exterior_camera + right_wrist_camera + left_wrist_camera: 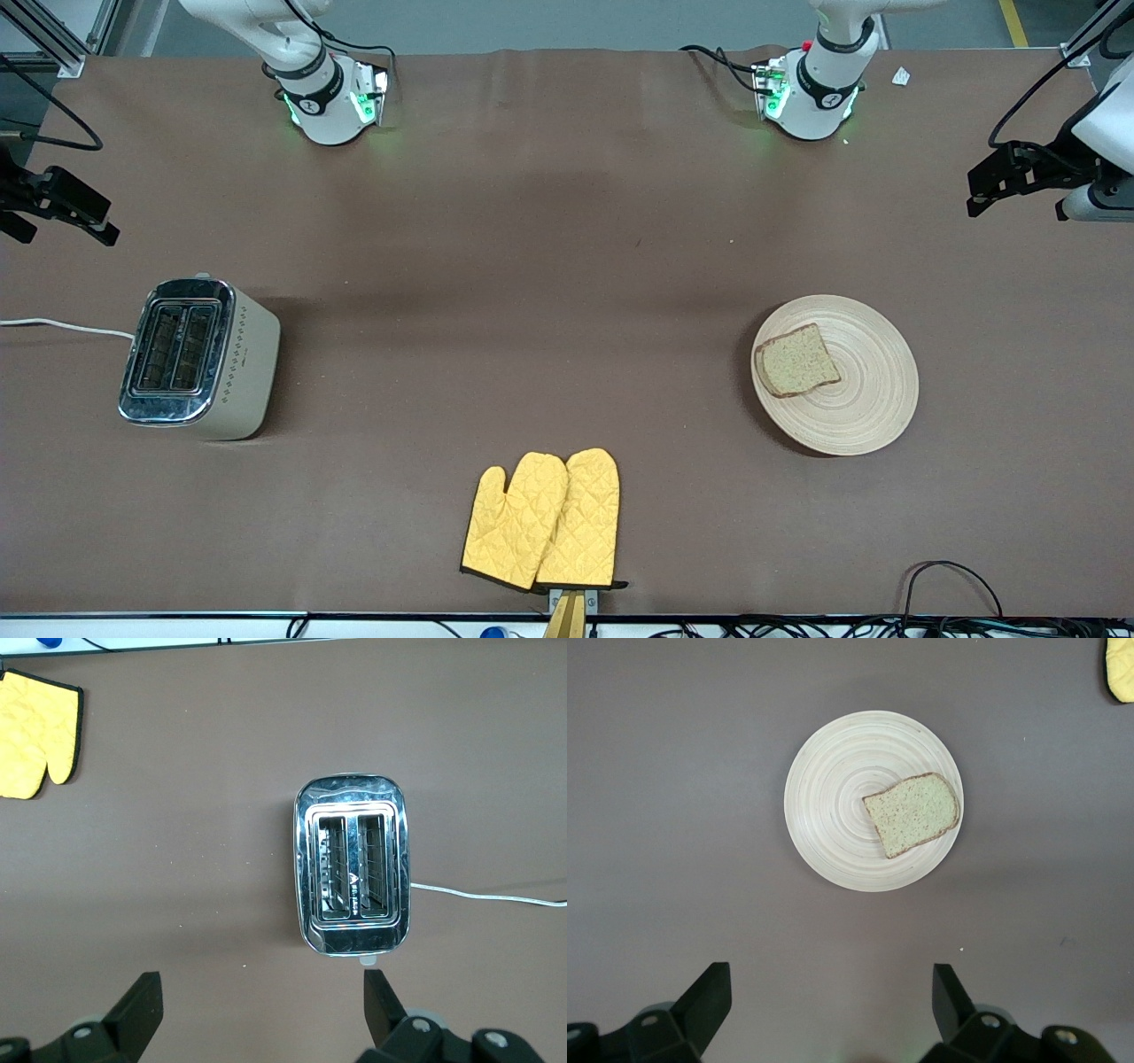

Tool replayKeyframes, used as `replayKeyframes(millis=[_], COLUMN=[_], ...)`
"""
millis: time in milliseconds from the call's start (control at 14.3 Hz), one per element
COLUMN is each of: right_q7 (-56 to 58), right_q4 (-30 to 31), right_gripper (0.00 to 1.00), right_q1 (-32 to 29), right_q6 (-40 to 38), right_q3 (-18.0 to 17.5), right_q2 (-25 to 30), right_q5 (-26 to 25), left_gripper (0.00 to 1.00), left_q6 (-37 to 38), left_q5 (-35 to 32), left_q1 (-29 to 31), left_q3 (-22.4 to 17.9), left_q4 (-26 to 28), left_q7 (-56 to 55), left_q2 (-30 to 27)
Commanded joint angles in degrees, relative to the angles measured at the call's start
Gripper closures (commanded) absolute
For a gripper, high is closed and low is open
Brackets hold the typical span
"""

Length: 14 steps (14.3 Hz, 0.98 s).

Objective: Move plate and put bread in toaster
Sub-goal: 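Reach the left gripper toward the wooden plate's rim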

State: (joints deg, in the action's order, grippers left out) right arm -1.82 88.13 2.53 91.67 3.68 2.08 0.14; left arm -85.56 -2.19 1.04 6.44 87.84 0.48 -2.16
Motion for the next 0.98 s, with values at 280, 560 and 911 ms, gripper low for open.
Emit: replayKeyframes(millis=[280,560,911], right_q7=[0.24,0.24,-0.11], right_q4=[0.55,0.46,0.46], right_gripper=[0.0,0.0,0.0], right_q1=[-0.06,-0.24,0.02], right_q6=[0.7,-0.09,1.05], right_q3=[-0.43,-0.34,-0.34], right_q2=[-0.32,-0.06,-0.24], right_q5=[1.09,1.0,1.0], left_gripper=[0.0,0.0,0.0], left_q6=[1.71,-2.92,-8.04], left_q5=[-0.36,-0.62,4.71], left_q1=[1.24,7.73,14.77], left_q3=[-0.89,-1.34,-1.25], left_q4=[-2.31,-2.58,-2.49], left_q7=[1.19,8.04,12.44], left_q2=[2.41,11.99,21.48])
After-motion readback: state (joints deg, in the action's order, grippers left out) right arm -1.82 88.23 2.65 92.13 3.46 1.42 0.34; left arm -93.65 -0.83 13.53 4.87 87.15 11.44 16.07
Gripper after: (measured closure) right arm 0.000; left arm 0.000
